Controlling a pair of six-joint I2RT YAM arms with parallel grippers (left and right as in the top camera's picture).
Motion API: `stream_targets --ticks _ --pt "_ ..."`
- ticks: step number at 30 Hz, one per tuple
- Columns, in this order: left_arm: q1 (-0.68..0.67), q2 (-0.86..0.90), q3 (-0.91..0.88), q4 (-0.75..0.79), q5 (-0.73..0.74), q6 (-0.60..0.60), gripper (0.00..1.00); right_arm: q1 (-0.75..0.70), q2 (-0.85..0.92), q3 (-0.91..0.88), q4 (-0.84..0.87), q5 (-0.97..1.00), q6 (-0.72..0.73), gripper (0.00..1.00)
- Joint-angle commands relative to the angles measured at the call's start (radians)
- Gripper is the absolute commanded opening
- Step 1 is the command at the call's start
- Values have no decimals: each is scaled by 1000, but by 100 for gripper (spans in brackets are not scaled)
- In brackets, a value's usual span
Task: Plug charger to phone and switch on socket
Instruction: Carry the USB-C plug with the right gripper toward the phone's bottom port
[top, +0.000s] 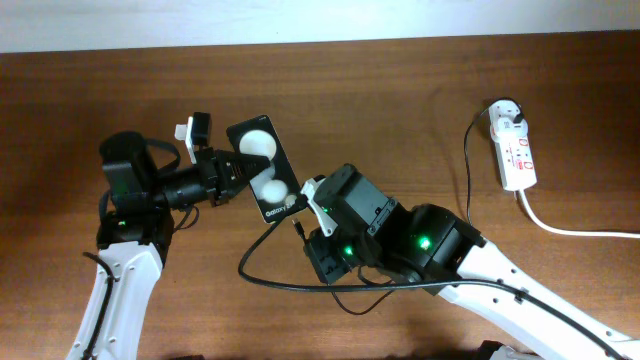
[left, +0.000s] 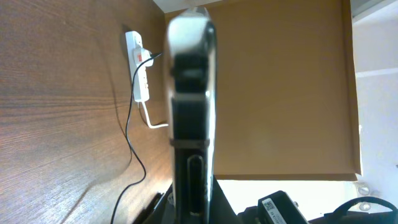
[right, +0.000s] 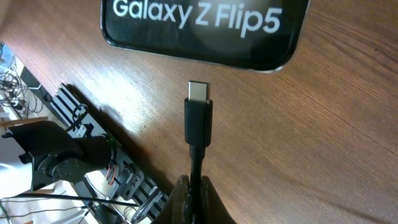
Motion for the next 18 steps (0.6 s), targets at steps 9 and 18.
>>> stream_targets --ticks 9,18 --pt "2 0 13 5 36 22 0 6 9 -3 41 -6 8 4" --pt "2 0 13 5 28 -79 0 6 9 -3 41 -6 8 4"
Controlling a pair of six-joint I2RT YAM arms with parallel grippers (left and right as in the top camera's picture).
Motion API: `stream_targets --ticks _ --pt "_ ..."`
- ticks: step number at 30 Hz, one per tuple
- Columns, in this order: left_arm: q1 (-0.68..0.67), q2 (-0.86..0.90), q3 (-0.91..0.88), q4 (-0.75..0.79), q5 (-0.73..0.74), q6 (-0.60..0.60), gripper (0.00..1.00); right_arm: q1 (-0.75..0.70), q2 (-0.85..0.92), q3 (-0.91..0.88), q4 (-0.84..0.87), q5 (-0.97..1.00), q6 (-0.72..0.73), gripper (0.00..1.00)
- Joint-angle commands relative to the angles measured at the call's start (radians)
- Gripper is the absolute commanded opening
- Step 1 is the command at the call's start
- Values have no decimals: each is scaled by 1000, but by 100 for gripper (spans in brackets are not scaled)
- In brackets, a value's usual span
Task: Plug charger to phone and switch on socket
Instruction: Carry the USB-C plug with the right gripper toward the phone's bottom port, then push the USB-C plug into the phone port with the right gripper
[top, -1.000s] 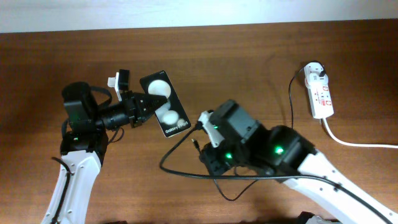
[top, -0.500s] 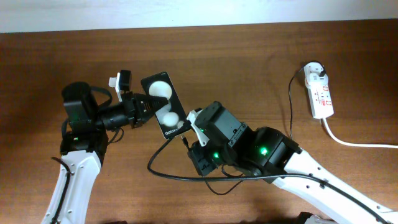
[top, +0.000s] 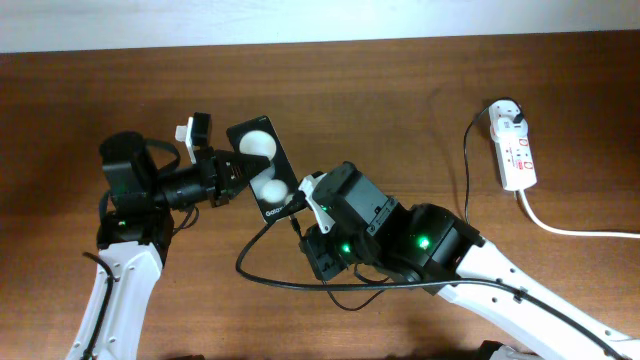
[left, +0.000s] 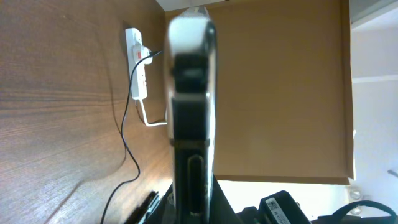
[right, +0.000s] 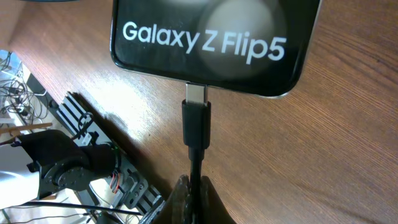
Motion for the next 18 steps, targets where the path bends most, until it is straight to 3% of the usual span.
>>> stream_targets --ticks 1,18 --pt "2 0 13 6 26 -40 0 6 6 -3 4 -6 -2 4" --pt "-49 0 13 6 -18 -16 0 6 6 -3 10 -28 -2 4"
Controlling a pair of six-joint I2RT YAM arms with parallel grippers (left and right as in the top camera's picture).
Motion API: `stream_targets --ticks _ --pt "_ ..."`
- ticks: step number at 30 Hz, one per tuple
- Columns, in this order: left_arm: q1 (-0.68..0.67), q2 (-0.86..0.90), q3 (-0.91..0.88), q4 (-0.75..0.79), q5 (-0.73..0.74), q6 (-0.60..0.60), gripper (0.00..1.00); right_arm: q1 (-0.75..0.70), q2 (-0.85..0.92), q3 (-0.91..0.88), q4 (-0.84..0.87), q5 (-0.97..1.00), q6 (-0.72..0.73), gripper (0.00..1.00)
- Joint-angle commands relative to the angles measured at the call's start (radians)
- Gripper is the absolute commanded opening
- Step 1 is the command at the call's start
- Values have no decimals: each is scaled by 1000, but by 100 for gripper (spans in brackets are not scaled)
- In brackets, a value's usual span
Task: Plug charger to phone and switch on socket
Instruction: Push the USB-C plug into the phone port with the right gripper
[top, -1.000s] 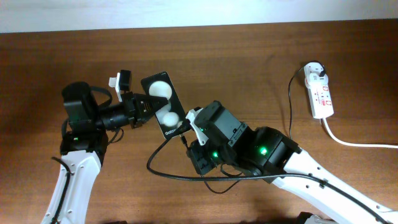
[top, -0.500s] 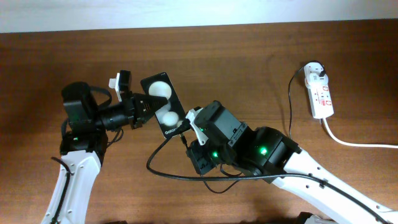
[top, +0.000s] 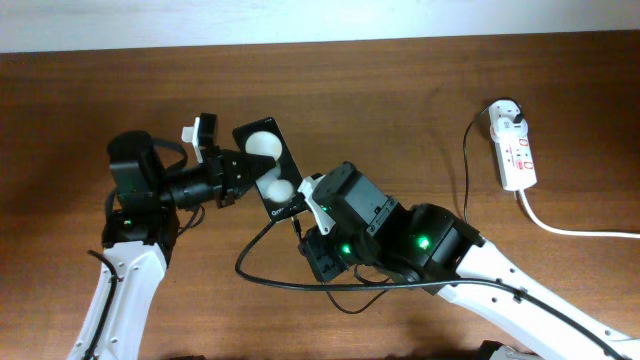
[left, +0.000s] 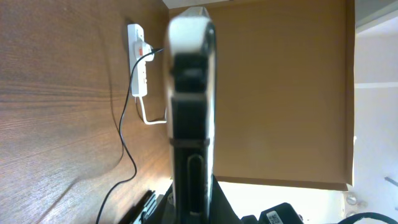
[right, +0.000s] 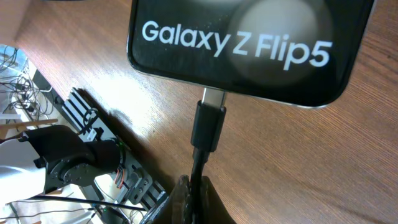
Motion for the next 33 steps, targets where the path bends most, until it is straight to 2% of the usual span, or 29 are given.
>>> stream_targets --ticks 1,6,10,20,24,27,33 --pt "-13 0 13 5 29 49 0 6 6 -3 13 -5 -2 4" --pt "-12 0 13 6 79 144 0 6 6 -3 13 2 -2 4" --pt "-13 0 13 6 106 150 0 6 6 -3 22 30 -2 4" --pt "-13 0 13 6 294 180 0 6 6 10 108 47 -2 4" --pt "-13 0 13 6 311 187 0 4 6 20 103 67 -2 4" --pt "-13 0 13 6 306 225 0 4 4 20 89 74 -3 9" --pt "-13 0 13 6 323 225 0 4 -18 20 138 105 -2 8"
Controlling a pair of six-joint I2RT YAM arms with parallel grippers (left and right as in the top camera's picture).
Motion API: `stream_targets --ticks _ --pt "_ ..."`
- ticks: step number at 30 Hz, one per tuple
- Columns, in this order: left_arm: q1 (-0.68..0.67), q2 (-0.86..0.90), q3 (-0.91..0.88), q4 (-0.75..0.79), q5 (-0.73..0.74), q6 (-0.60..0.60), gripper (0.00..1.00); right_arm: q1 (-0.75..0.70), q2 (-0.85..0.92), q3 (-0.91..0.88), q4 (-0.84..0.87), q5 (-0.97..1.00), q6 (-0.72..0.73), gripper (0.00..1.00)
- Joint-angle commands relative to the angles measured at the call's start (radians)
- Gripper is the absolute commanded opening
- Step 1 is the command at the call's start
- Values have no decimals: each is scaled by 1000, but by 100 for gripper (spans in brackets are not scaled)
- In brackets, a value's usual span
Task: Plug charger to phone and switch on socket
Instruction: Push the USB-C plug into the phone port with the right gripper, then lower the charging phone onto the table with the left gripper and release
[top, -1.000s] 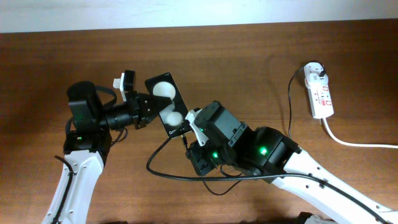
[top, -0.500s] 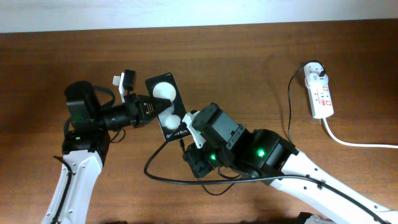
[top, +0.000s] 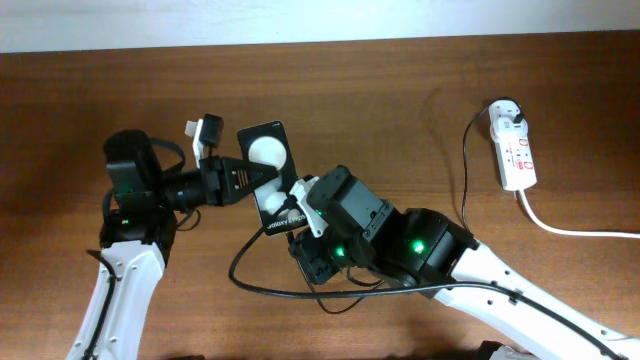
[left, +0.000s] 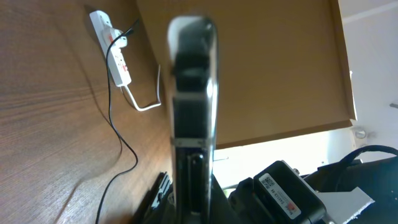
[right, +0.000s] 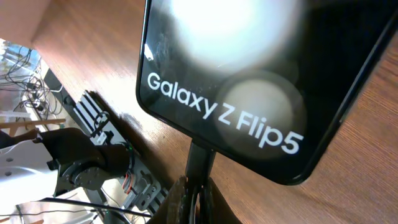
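Observation:
A black phone (top: 273, 183) reading "Galaxy Z Flip5" (right: 249, 93) is held off the table by my left gripper (top: 232, 178), which is shut on its edges; the left wrist view shows the phone (left: 191, 112) edge-on. My right gripper (right: 198, 194) is shut on the black charger plug (right: 200, 163), whose tip sits in the phone's bottom edge; its metal end no longer shows. The black charger cable (top: 262, 285) loops over the table towards the white socket strip (top: 516, 148) at the far right, where a white adapter (top: 506, 113) is plugged in.
The socket strip's white lead (top: 580, 230) runs off the right edge of the brown wooden table (top: 400, 90). My right arm's body (top: 400, 250) lies across the table's middle. A wall edge runs along the back.
The phone and my right gripper have come closer together: the plug's metal tip, then just at the phone's bottom edge, is now buried in it. The phone fills more of the right wrist view.
At first the plug hung a short gap below the phone's bottom edge. Then its metal tip touched the port. After that it stood partly in, the phone shifted slightly right. Now the plug body sits against the phone, both grippers still shut.

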Motion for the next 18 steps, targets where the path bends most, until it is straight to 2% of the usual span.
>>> stream_targets --ticks 1,3,6,7,8,9,14,17,18 --pt "-22 -1 8 -7 151 13 0 -14 -24 37 66 115 -6 8" --pt "-22 -1 8 -6 148 14 0 -13 -40 44 63 113 -5 13" --pt "-22 -1 8 -7 124 43 0 -13 -93 58 30 113 -5 31" --pt "-22 -1 8 -7 112 59 0 -13 -129 63 11 114 -5 34" --pt "-22 -1 8 -8 89 59 0 -13 -173 64 -10 114 -6 43" --pt "-22 -1 8 -11 60 59 0 -13 -206 64 -27 114 -6 46" --pt "-37 -1 8 -22 -105 69 0 -13 -399 64 -146 154 -6 79" --pt "-118 -1 8 -21 -204 103 0 -13 -481 64 -224 193 -6 99" --pt "-143 0 8 -21 -243 105 0 -13 -491 64 -241 193 -6 99"
